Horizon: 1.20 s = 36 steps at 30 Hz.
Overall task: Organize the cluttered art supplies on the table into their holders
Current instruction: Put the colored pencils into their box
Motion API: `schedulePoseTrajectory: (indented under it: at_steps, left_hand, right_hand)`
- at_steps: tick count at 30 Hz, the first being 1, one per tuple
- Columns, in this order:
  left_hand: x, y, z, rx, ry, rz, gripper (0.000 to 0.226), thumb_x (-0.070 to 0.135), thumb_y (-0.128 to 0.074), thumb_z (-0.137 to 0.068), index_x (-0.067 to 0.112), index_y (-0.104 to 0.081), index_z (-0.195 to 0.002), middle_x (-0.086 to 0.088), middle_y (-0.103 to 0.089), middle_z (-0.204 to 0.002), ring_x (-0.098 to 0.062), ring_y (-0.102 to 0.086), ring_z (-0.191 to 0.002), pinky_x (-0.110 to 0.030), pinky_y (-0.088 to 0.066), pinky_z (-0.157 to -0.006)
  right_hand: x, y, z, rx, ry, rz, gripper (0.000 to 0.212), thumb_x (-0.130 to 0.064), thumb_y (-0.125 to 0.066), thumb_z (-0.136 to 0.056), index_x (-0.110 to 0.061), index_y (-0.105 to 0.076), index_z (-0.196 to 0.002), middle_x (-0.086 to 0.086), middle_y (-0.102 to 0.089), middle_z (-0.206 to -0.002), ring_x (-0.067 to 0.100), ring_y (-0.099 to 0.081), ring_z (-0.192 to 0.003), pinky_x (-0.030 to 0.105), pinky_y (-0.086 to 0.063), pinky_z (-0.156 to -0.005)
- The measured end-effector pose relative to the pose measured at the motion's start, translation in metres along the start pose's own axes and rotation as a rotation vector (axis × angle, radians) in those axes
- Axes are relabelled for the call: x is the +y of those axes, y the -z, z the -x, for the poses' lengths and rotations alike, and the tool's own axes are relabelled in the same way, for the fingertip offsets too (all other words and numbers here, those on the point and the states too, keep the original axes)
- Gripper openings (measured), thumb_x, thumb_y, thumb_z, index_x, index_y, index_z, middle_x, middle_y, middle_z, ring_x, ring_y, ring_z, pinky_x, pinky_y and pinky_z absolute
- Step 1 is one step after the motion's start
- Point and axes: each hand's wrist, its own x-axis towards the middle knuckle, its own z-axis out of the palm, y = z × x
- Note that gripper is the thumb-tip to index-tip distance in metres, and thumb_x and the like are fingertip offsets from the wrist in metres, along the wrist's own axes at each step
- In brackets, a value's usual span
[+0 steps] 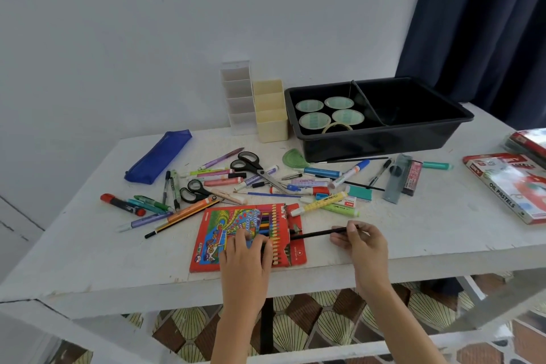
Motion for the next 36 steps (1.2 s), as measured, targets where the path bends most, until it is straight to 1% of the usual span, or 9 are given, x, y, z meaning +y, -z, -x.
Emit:
schedulePoseTrajectory:
  at_steps: [4,9,15,21,23,26,29,32,36]
  left_hand:
    - [-0.005,0.001,0.004,-0.007,0.029,0.122,0.018,0.029,-0.057,-0.09,0.019,-0.066,-0.101,0.002,-0.058,-0.103,-0.017,-0.056,-0.095,-0.032,-0.045,-0.079]
    - [-0.006,0.004,0.007,-0.008,0.035,0.213,0.025,0.024,-0.058,-0.091,0.018,-0.066,-0.114,0.003,-0.06,-0.108,-0.017,-0.054,-0.103,-0.034,-0.046,-0.086]
    - [-0.004,0.003,0.009,-0.028,0.049,0.188,0.03,0.027,-0.056,-0.091,0.018,-0.063,-0.119,0.005,-0.059,-0.117,-0.019,-0.051,-0.113,-0.034,-0.039,-0.094]
    - [-0.007,0.009,0.005,-0.003,0.081,0.31,0.028,0.024,-0.054,-0.093,0.017,-0.062,-0.119,0.008,-0.059,-0.113,-0.011,-0.051,-0.108,-0.021,-0.035,-0.089]
    - [-0.016,0.006,0.004,0.063,0.182,0.286,0.029,0.019,-0.057,-0.091,0.014,-0.062,-0.119,0.002,-0.06,-0.119,-0.02,-0.052,-0.116,-0.027,-0.037,-0.096]
    - [-0.028,-0.001,0.005,0.031,0.324,0.085,0.039,0.03,-0.055,-0.091,0.018,-0.057,-0.128,-0.006,-0.048,-0.14,-0.029,-0.032,-0.136,-0.044,-0.018,-0.111]
    - [-0.03,-0.001,0.006,-0.035,0.333,0.104,0.042,0.037,-0.049,-0.093,0.023,-0.051,-0.133,-0.001,-0.041,-0.145,-0.025,-0.027,-0.139,-0.043,-0.015,-0.114]
    - [-0.034,0.006,0.003,-0.005,0.327,0.138,0.036,0.032,-0.05,-0.094,0.021,-0.057,-0.127,-0.002,-0.048,-0.139,-0.023,-0.037,-0.131,-0.042,-0.026,-0.107]
    - [-0.042,0.015,0.001,0.039,0.542,0.117,0.047,0.037,-0.052,-0.092,0.01,-0.05,-0.131,-0.014,-0.046,-0.137,-0.03,-0.04,-0.125,-0.046,-0.035,-0.1]
  right_hand:
    - [-0.006,-0.004,-0.001,0.002,0.05,0.33,0.007,-0.014,-0.065,-0.087,-0.009,-0.067,-0.092,0.006,-0.07,-0.072,0.014,-0.067,-0.065,0.025,-0.053,-0.068]
    - [-0.003,-0.015,0.002,-0.083,0.178,0.686,0.012,-0.014,-0.077,-0.074,-0.016,-0.073,-0.085,-0.002,-0.064,-0.084,0.003,-0.054,-0.072,0.01,-0.037,-0.059]
    - [0.018,-0.042,0.012,-0.189,0.471,0.866,0.018,-0.003,-0.067,-0.083,-0.008,-0.068,-0.101,0.0,-0.052,-0.093,0.004,-0.049,-0.078,0.004,-0.04,-0.061]
    - [0.039,-0.045,0.016,-0.269,0.647,0.99,0.029,-0.001,-0.056,-0.09,-0.001,-0.062,-0.118,0.0,-0.043,-0.094,0.016,-0.047,-0.092,0.026,-0.052,-0.071]
    - [0.037,-0.046,0.014,-0.253,0.654,0.97,0.028,0.0,-0.058,-0.089,-0.003,-0.064,-0.115,-0.001,-0.043,-0.093,0.013,-0.042,-0.091,0.011,-0.044,-0.07]
    - [0.031,-0.053,0.012,-0.299,0.61,1.035,0.027,-0.009,-0.055,-0.092,-0.009,-0.064,-0.118,0.0,-0.049,-0.096,0.01,-0.037,-0.093,0.005,-0.031,-0.064]
    - [0.021,-0.059,0.009,-0.373,0.519,1.05,0.024,-0.007,-0.052,-0.094,-0.007,-0.067,-0.113,0.004,-0.059,-0.103,0.01,-0.048,-0.095,0.006,-0.033,-0.061]
    - [0.013,-0.059,0.007,-0.362,0.394,0.936,0.023,-0.002,-0.052,-0.092,-0.006,-0.068,-0.108,0.0,-0.063,-0.1,0.005,-0.052,-0.088,0.002,-0.039,-0.06]
    - [0.023,-0.059,0.016,-0.203,0.399,0.984,0.02,-0.011,-0.054,-0.092,-0.013,-0.069,-0.106,0.001,-0.059,-0.102,0.016,-0.051,-0.1,0.025,-0.047,-0.079]
